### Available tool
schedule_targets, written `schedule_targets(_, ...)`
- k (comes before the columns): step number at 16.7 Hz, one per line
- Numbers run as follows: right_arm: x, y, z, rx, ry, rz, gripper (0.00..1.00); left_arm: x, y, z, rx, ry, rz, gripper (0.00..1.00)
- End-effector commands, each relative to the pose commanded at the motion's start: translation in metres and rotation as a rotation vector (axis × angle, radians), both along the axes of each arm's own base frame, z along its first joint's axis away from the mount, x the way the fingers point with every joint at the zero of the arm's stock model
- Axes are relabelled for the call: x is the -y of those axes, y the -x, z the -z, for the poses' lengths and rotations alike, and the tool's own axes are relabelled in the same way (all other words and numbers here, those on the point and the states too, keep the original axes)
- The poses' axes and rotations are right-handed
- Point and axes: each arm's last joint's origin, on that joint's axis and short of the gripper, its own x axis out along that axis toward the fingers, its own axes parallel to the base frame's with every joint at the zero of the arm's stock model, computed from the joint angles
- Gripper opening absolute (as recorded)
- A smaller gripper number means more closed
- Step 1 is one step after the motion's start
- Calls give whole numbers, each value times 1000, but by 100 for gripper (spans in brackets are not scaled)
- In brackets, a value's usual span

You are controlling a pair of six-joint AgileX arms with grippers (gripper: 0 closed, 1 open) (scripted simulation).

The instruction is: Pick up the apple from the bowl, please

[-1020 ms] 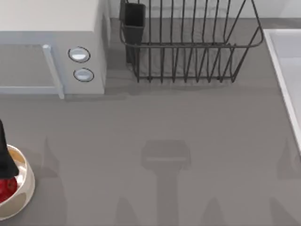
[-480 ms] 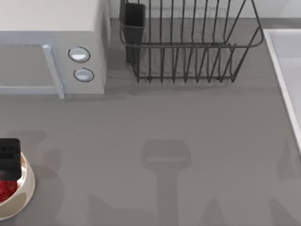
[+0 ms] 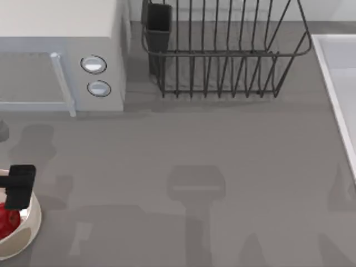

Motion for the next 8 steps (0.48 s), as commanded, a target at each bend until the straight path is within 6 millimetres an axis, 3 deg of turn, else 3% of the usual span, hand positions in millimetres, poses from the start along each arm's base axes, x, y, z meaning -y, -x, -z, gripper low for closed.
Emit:
schedule_targets(3,0,0,0,0,0,0,100,0,-10,2,-82,-1,1,100)
schedule_targets(8,0,0,0,0,0,0,100,0,-10,2,-84,-1,-1,100)
